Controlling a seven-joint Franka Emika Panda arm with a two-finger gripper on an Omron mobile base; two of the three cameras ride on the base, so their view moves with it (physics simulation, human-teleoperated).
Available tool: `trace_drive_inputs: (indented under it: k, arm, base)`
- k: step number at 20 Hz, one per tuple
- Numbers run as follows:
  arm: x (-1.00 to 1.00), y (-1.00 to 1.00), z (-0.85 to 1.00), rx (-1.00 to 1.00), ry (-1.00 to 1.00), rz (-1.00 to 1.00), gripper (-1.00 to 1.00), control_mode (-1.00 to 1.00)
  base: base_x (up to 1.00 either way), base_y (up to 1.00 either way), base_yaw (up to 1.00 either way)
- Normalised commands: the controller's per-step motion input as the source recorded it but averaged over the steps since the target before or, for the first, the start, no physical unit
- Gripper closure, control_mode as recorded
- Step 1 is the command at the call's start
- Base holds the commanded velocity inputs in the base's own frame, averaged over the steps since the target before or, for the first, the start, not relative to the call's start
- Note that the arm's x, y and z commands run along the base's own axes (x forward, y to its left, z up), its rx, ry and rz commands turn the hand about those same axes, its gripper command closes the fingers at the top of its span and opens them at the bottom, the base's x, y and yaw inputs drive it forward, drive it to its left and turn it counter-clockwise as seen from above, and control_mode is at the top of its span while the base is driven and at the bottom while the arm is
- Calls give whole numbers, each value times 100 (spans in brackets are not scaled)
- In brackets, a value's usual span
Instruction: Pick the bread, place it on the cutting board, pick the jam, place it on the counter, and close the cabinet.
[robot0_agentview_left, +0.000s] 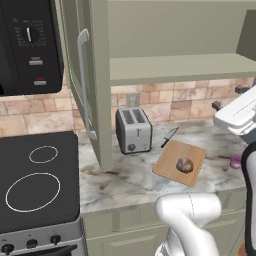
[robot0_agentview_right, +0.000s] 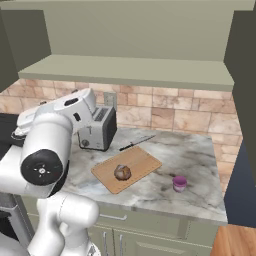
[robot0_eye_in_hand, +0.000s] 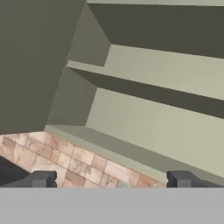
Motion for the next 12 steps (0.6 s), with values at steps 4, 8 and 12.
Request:
trace_drive_inputs:
  k: [4,8,12]
  arm:
    - [-38,32,9,0,0,-5,-100,-100]
    - [-33,34,1,0,-2,-4,-100,-100]
    - [-28,29,0,0,-6,-1,-100,-100]
  base:
    - [0,0,0]
    - [0,0,0]
    - [0,0,0]
